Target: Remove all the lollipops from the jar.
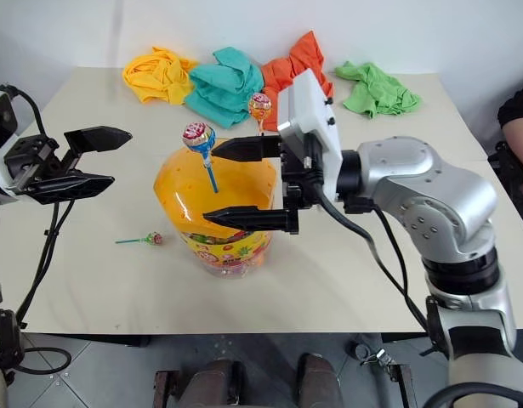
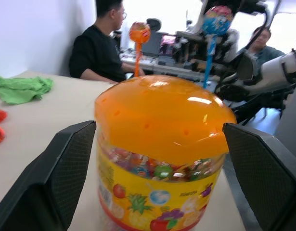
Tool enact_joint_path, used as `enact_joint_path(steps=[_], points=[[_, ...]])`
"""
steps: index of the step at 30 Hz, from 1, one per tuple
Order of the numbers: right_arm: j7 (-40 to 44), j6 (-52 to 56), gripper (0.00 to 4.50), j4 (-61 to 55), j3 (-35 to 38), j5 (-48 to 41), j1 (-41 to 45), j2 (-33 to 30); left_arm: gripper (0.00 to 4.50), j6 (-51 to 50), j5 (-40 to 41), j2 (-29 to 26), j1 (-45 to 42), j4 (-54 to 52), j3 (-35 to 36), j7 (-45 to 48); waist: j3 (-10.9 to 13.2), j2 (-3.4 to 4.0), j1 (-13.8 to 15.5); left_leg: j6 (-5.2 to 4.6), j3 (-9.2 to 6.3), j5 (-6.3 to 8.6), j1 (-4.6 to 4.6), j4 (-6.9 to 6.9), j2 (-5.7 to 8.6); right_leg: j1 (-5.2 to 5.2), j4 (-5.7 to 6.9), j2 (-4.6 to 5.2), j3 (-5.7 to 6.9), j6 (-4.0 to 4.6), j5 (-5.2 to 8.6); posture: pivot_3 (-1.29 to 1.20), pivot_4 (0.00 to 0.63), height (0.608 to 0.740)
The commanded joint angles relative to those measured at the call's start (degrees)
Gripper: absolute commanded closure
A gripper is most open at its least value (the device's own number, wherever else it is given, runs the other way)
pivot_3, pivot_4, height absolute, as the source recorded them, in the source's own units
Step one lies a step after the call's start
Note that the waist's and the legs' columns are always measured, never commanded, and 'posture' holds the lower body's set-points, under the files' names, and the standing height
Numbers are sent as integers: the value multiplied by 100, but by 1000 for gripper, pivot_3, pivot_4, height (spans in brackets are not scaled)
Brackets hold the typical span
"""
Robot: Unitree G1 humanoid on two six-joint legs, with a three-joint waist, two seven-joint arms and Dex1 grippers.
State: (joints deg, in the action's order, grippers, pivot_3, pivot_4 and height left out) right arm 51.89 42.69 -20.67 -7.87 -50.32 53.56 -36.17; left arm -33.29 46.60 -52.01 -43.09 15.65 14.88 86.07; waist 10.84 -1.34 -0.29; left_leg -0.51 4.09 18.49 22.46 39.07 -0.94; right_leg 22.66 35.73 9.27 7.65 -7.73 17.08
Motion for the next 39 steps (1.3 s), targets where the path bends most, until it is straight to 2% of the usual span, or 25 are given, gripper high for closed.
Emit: enact_joint_path(steps=[1, 4, 15, 16, 26, 29, 36, 39], points=[[235, -223, 0, 145, 17, 261, 217, 143, 28, -19, 246, -179, 82, -297, 182, 635, 0, 0, 6, 0, 0, 0, 1, 0, 0, 0, 0, 0, 1, 0, 0, 0, 150, 740], [358, -201, 622, 237, -13, 360, 360, 294, 0, 22, 382, -315, 226, -459, 197, 643, 0, 0, 2, -1, -1, 1, 1, 0, 1, 0, 0, 1, 1, 0, 0, 0, 150, 740], [567, -195, 4321, 445, 139, 556, 834, 451, 0, 239, 489, -502, 636, -790, 314, 634, 1, 2, 2, -1, -1, 1, 2, -1, 1, 2, 1, 1, 0, 0, 0, 0, 150, 740], [595, -230, 4459, 507, 188, 560, 938, 473, 0, 253, 486, -483, 645, -782, 310, 634, 2, 3, 0, -1, 0, 1, 2, -1, 1, 3, 1, 1, -1, 0, 0, 0, 150, 740], [732, -450, 4459, 972, 295, 951, 1295, 454, 0, 389, 556, -391, 393, -760, -26, 643, 2, 3, 4, -1, 2, 2, 4, -3, 1, 7, 4, 1, -1, 0, 0, 0, 150, 740], [755, -422, 4459, 1168, 446, 1137, 1302, 144, 0, 408, 626, -361, 291, -835, -168, 643, 2, 3, 16, -1, 2, 2, 5, -3, 1, 8, 4, 1, -1, 0, 0, 0, 150, 740], [891, 724, 4459, 617, 1285, 640, 650, -1441, 0, 412, 776, -291, 185, -1121, -308, 643, 2, 4, 24, -6, -4, 5, 21, -3, 3, 14, -2, 3, 5, 0, 0, 0, 150, 740], [831, 1490, 4459, 115, 1719, 352, -89, -2272, 0, 430, 736, -231, 206, -1256, -367, 643, 3, 4, 25, -6, -2, 5, 23, -4, 2, 14, -9, 2, 5, 0, 0, 0, 150, 740]])
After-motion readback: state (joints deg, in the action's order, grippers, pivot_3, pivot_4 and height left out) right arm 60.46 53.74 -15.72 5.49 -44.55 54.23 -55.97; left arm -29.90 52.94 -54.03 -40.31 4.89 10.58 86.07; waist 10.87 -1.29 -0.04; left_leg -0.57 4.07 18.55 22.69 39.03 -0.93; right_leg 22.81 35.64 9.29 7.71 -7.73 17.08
